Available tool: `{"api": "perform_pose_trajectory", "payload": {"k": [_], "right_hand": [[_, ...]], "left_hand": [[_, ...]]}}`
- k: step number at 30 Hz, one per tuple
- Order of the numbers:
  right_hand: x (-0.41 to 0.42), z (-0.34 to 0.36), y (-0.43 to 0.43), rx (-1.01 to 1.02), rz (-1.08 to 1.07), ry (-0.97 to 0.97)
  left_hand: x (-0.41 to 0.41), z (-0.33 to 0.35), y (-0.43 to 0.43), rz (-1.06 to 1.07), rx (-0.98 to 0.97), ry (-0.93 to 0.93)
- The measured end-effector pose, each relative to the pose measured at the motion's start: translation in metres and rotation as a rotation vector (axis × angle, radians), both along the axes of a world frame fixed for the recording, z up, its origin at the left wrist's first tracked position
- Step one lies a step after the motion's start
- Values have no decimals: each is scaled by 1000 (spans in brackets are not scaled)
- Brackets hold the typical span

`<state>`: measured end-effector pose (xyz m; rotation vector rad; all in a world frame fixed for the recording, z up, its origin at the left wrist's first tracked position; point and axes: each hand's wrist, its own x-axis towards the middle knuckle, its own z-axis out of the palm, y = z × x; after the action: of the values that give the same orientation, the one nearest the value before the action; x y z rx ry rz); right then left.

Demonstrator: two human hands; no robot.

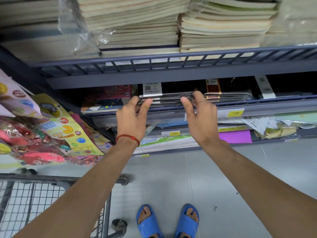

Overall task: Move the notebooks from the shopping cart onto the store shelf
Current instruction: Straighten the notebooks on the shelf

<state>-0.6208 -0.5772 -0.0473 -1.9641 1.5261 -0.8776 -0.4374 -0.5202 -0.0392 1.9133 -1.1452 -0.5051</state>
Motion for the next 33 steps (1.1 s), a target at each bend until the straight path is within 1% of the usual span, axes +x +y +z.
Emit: {"api": "perform_pose_trajectory", "payload": {"k": [1, 3, 5, 7, 10, 13, 16, 18, 21, 25, 29, 31, 33], "right_hand": [[-4, 1, 4, 7, 5, 2], [-14, 6, 13, -3, -5, 25], [-28, 10, 21, -28, -18, 68], [-43, 14, 25, -46, -20, 104], [-66, 18, 21, -59, 0, 144], [-91, 22, 14, -36, 15, 185], [-115, 29, 6, -38, 49, 180], [-129, 35, -1, -43, 67, 183], [-149, 40, -16, -71, 74, 214], [-163, 42, -38, 2, 61, 281], [-167, 39, -56, 79, 88, 433], [-166, 39, -61, 123, 99, 489], [-165, 37, -64, 136, 116, 517]], "left_hand": [[-3, 2, 4, 10, 11, -26], [-9, 8, 15, 96, 9, -86], [-17, 14, 28, 166, -85, -131], [-26, 18, 37, 126, -161, -164], [-47, 19, 38, 29, -165, -222], [-80, 24, 27, -67, -106, -224], [-112, 31, 10, -149, -7, -256], [-132, 37, -1, -174, 21, -253], [-154, 39, -23, -189, 49, -282], [-169, 38, -48, -183, 157, -335], [-175, 32, -67, -152, 300, -370], [-175, 26, -73, -151, 317, -359], [-174, 21, -75, -134, 295, -357]]}}
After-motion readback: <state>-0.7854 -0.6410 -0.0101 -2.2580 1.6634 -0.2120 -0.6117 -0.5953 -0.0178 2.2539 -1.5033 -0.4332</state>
